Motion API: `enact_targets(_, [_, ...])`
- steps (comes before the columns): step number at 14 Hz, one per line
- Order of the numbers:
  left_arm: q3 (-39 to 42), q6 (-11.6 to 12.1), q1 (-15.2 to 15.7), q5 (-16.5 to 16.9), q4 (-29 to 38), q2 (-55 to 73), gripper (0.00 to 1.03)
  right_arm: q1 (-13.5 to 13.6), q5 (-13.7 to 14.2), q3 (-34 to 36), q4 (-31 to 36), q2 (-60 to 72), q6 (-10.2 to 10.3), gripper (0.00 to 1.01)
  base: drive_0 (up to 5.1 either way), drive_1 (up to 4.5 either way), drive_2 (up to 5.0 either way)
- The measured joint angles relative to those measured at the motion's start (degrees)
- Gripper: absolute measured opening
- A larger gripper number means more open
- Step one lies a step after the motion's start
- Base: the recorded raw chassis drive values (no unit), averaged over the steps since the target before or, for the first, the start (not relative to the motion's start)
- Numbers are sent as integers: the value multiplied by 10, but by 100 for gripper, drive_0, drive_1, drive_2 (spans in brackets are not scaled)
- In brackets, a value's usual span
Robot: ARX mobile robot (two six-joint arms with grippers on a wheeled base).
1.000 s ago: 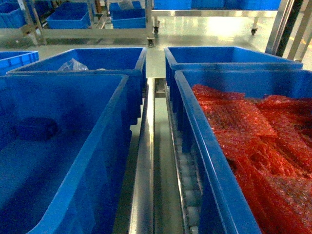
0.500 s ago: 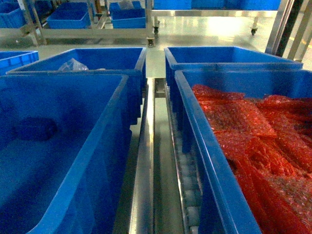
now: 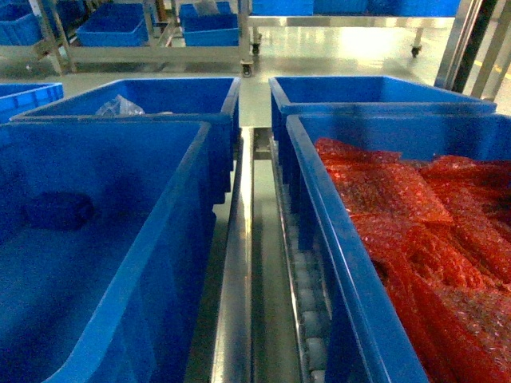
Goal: Pick blue part to blue bin on bottom shelf
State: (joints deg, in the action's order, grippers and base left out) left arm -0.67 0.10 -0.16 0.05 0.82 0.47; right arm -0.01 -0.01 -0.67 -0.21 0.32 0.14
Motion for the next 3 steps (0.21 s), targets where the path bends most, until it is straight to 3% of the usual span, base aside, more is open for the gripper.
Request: enact_targets(3, [0, -1, 0, -1, -8, 0, 2, 0, 0, 0, -1, 0, 0, 98, 0, 0, 0])
